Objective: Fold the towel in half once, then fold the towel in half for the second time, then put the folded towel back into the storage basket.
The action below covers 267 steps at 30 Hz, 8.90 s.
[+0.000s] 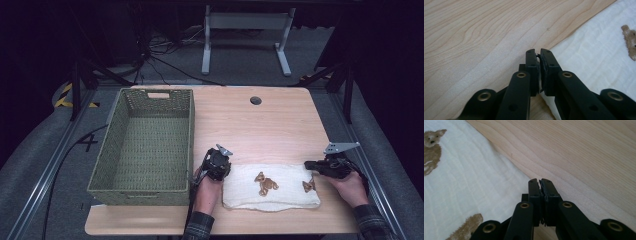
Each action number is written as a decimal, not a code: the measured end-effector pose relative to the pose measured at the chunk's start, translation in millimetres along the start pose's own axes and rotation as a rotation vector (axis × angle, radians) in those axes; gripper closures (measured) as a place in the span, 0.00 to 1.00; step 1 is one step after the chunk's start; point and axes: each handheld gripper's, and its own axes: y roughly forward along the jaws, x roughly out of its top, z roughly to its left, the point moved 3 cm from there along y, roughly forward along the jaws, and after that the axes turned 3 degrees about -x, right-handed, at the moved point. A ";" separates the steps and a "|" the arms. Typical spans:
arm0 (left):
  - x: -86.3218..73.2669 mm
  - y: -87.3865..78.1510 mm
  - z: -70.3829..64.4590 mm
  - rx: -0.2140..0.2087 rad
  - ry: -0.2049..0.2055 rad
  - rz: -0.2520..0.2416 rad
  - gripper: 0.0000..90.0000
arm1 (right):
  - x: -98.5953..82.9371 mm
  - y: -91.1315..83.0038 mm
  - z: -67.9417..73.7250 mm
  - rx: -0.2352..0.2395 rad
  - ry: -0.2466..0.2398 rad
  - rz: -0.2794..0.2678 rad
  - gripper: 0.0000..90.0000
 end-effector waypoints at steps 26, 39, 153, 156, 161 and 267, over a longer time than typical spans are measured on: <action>10.1 -23.9 -5.3 0.010 0.005 -0.184 0.97 | 9.4 -29.4 -6.5 -0.068 -0.020 -0.129 0.97; 2.5 -48.5 -28.1 0.068 0.061 -0.193 0.97 | -2.5 -53.9 17.2 -0.058 -0.058 -0.158 0.97; -17.3 -15.5 -62.4 -0.247 0.396 0.170 1.00 | 40.2 37.3 78.1 0.143 -0.214 0.042 1.00; -18.5 -15.4 -66.0 -0.271 0.398 0.170 1.00 | 48.4 45.0 72.3 0.157 -0.217 0.038 1.00; -19.2 -14.5 -76.1 -0.302 0.428 0.185 1.00 | 56.0 51.4 69.9 0.160 -0.218 0.042 1.00; -14.3 -13.5 -42.6 -0.226 0.321 0.097 0.57 | 40.8 46.6 166.7 0.387 -0.501 0.010 0.88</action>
